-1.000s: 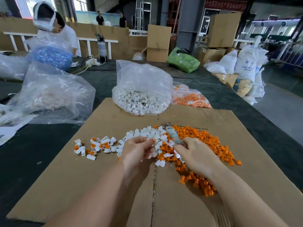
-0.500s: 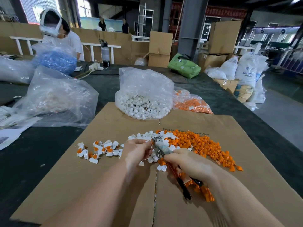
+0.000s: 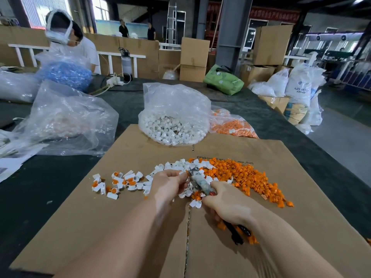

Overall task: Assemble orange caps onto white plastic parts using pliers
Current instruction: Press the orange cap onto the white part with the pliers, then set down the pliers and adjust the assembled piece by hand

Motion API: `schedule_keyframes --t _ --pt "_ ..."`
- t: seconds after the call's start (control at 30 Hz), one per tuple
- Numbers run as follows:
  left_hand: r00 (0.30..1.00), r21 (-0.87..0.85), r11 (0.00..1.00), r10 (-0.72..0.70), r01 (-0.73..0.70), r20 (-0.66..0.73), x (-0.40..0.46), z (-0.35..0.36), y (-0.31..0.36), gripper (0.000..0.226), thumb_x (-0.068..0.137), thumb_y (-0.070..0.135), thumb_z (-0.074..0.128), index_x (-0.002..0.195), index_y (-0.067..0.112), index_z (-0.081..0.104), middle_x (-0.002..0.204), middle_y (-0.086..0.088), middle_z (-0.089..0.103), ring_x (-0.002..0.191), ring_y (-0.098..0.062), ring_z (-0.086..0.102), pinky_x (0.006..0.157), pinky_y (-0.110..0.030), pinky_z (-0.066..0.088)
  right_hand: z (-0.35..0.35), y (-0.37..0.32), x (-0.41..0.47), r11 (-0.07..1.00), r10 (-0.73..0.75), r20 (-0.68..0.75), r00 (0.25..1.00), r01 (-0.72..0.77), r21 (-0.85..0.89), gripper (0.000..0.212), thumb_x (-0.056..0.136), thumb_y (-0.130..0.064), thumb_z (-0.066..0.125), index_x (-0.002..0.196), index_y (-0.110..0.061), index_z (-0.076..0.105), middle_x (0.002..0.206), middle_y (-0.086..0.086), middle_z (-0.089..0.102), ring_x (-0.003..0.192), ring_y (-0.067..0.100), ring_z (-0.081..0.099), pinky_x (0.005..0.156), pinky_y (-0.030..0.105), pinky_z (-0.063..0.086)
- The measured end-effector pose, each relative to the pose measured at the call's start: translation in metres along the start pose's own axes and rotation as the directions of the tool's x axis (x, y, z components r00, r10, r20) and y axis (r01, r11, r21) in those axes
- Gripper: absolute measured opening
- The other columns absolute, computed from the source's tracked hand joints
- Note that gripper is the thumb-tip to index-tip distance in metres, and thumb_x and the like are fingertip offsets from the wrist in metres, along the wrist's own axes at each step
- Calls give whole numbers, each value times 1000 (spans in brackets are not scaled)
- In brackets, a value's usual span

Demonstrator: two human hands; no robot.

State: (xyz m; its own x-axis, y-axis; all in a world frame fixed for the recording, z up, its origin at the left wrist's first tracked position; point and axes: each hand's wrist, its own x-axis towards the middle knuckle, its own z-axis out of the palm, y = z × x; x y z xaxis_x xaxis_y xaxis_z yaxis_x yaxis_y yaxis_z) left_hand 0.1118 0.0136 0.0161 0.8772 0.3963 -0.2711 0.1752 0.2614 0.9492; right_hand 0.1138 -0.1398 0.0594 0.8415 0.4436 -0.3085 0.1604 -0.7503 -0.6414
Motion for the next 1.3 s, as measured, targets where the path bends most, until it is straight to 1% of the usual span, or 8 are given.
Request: schedule_keyframes --t 0.2,0.47,0.63,0.73,0.83,1.07,1.17,1.3 --pt "1000 27 1000 -2 2 -2 -1 0 -4 15 87 1 62 72 2 59 58 -6 61 44 -8 54 42 -16 42 9 7 1 993 -63 -125 990 50 -104 27 94 -31 48 72 -25 34 76 -4 42 62 10 40 54 23 28" --pt "998 20 998 57 -56 -21 -13 -4 -10 14 87 -3 60 74 1 56 58 -10 53 39 -6 50 40 -13 38 5 27 3 987 -15 -407 913 -51 -153 44 79 -63 57 88 -21 49 89 -5 53 80 14 51 62 30 40" --pt "971 459 856 228 -237 76 -13 -11 -24 11 90 23 62 99 21 69 85 0 69 81 -13 62 68 -16 42 -6 53 18 883 -35 -569 822 -241 -402 58 79 -69 50 109 -19 51 110 0 54 107 21 49 88 35 44" --pt "957 516 807 264 -286 117 -12 -12 -29 19 91 22 60 108 22 70 98 14 65 92 -3 58 72 -3 36 -7 65 24 800 -38 -561 827 -311 -513 61 80 -72 45 111 -20 50 113 1 53 111 21 49 91 34 41" --pt "948 542 779 284 -314 141 -9 -12 -32 24 93 21 58 115 19 68 110 10 64 102 -2 55 88 -11 34 -5 73 29 756 -54 -558 828 -331 -565 60 81 -73 41 110 -20 50 115 1 52 112 20 48 91 32 39" --pt "922 602 701 338 -382 191 -6 -15 -40 24 96 22 52 115 26 66 107 6 62 105 -6 54 89 -15 35 4 73 32 695 -63 -594 802 -392 -603 59 90 -66 26 126 -23 45 125 2 48 118 22 42 102 39 31" --pt "920 587 712 348 -385 180 -5 -16 -41 21 95 23 54 112 28 65 103 13 61 96 1 53 79 -6 34 18 58 27 743 -307 -601 738 -209 -635 45 90 -38 56 130 -18 51 122 6 55 113 27 49 99 46 35" --pt "913 559 728 375 -396 158 -5 -17 -40 9 91 21 61 96 27 66 84 16 62 79 6 54 65 0 36 56 43 24 788 -584 -579 569 225 -574 34 68 1 79 100 -11 72 89 6 67 80 28 63 68 40 53"
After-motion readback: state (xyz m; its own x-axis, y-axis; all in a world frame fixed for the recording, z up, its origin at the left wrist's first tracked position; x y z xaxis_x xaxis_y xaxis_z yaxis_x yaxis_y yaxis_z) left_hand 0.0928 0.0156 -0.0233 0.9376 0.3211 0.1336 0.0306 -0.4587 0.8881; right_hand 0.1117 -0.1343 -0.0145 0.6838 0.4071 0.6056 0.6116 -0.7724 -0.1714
